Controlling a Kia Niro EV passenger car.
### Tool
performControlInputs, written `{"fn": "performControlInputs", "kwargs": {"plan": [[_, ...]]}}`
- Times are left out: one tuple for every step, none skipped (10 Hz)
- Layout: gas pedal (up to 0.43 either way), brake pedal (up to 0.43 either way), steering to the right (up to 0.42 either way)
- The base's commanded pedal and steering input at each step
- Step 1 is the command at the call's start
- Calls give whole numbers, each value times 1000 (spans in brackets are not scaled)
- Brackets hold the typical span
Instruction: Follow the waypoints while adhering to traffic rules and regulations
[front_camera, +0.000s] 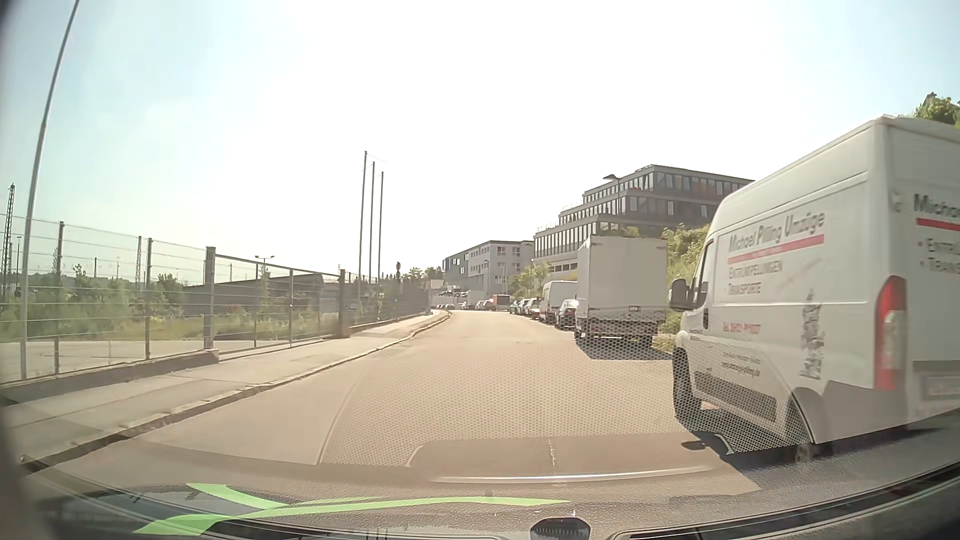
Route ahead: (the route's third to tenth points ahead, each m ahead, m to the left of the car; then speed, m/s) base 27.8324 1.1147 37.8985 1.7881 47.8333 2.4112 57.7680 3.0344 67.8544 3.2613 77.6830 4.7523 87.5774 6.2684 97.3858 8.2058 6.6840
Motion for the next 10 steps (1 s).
{"fn": "performControlInputs", "kwargs": {"plan": [[138,0,-9],[138,0,-9],[138,0,-9],[138,0,-8],[138,0,-8],[138,0,-7],[138,0,-7],[138,0,-6],[138,0,-5],[138,0,-4]]}}
